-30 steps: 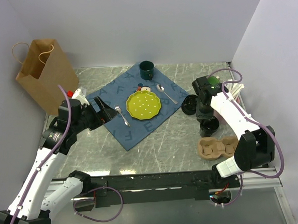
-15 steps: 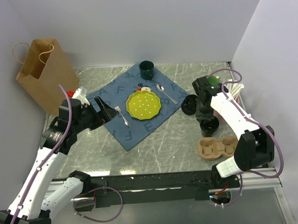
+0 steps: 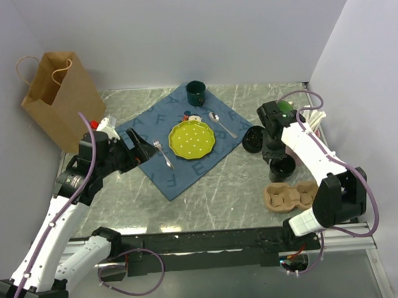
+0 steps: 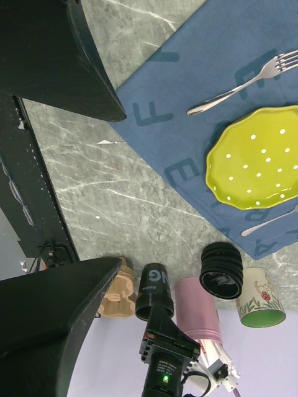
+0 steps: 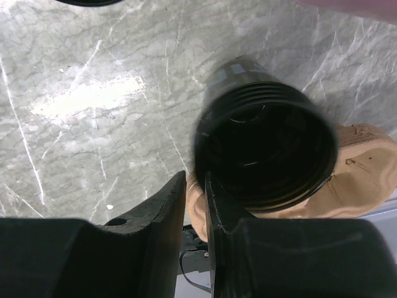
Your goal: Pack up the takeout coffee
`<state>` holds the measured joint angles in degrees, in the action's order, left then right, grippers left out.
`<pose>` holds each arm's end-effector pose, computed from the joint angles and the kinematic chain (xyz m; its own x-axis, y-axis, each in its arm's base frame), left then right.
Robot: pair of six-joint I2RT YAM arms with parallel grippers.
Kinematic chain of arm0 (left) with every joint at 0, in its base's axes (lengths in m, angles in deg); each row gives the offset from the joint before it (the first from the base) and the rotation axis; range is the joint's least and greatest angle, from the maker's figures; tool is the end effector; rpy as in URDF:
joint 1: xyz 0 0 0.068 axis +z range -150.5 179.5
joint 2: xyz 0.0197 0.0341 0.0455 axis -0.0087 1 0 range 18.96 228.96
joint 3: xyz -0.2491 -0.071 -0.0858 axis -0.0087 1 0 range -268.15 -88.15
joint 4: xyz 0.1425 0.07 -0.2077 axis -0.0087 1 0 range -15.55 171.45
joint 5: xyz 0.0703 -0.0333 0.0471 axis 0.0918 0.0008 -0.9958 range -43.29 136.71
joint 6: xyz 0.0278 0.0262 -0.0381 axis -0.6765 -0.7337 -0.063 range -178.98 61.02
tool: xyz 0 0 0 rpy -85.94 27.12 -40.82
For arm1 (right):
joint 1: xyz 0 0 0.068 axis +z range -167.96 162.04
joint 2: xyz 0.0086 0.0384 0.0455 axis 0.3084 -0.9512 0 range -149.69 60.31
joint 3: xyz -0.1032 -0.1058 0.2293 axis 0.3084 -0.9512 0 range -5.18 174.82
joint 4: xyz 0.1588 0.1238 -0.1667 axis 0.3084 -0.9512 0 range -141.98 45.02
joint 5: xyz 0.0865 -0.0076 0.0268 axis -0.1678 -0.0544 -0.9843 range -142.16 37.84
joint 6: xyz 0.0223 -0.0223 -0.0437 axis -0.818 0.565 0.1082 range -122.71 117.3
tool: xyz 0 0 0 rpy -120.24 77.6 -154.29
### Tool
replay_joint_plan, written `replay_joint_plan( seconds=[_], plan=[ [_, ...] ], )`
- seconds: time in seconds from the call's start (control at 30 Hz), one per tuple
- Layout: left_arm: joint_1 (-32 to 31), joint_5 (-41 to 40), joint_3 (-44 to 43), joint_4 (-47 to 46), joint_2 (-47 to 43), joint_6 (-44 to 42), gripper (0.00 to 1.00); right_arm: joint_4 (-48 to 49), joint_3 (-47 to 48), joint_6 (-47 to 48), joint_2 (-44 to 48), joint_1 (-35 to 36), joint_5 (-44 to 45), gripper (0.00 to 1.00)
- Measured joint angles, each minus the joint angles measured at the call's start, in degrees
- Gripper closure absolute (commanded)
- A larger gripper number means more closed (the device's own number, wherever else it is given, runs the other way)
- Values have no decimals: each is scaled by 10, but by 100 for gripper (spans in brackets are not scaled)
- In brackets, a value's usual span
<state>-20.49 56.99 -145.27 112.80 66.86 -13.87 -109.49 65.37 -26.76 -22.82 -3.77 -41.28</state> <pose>0.1580 -0.0643 0.3547 -0.6649 -0.4999 -0.5550 0.0168 0.7328 -0.6803 0.2584 0.0584 0.2746 -0.9444 0.1741 -0.2789 0.2027 0.9762 -0.0770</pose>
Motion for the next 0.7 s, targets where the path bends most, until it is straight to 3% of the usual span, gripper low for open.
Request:
replay_joint_plan(
  seconds=[0.7],
  plan=[
    [-4, 0, 0, 0, 0, -9, 3, -16, 17, 15, -9, -18, 31, 74]
  ],
)
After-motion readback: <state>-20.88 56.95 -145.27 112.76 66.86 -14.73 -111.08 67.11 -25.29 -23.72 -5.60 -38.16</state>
